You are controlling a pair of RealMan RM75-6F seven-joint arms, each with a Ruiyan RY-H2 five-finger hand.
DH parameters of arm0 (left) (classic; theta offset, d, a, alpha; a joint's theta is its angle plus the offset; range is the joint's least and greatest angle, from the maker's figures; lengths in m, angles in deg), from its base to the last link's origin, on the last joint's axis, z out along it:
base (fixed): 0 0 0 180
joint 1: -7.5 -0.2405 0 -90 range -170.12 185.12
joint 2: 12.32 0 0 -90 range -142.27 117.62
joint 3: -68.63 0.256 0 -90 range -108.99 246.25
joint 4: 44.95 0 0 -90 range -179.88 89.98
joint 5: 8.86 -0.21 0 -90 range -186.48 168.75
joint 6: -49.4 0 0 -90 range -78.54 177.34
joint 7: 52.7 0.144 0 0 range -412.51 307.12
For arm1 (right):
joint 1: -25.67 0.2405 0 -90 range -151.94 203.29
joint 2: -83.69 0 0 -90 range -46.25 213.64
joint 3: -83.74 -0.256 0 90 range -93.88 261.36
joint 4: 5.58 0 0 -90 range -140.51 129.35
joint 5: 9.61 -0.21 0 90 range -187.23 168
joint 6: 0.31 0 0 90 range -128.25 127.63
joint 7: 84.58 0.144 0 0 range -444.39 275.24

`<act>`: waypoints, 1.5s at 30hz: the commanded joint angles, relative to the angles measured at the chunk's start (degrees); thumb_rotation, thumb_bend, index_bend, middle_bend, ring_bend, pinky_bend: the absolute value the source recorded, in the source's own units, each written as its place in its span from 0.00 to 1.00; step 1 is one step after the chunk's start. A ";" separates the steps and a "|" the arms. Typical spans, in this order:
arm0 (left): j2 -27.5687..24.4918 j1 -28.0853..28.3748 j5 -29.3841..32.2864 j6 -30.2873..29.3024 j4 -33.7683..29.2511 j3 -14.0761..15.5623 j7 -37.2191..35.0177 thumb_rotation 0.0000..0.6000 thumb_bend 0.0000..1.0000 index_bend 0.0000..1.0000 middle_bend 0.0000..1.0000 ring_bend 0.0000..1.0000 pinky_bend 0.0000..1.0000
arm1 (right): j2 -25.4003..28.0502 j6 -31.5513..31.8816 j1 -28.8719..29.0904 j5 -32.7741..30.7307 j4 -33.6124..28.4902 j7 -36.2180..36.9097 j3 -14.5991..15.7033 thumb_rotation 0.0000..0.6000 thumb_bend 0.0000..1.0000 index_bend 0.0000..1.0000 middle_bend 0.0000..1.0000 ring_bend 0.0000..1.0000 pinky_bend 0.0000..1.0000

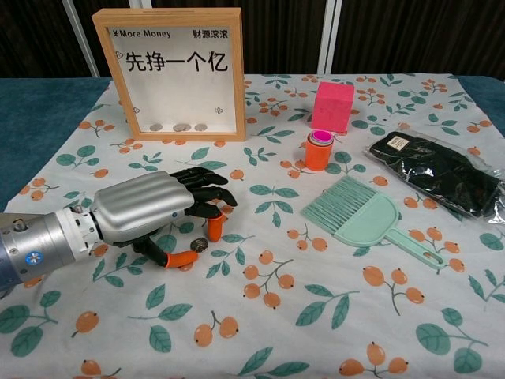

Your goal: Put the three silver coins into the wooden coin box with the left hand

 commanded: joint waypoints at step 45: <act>0.65 -2.07 -3.31 -1.65 2.93 -0.07 0.43 1.00 0.32 0.44 0.14 0.00 0.00 | 0.30 -0.48 -0.02 -1.49 -0.82 -1.11 -0.27 1.00 0.39 0.17 0.05 0.02 0.00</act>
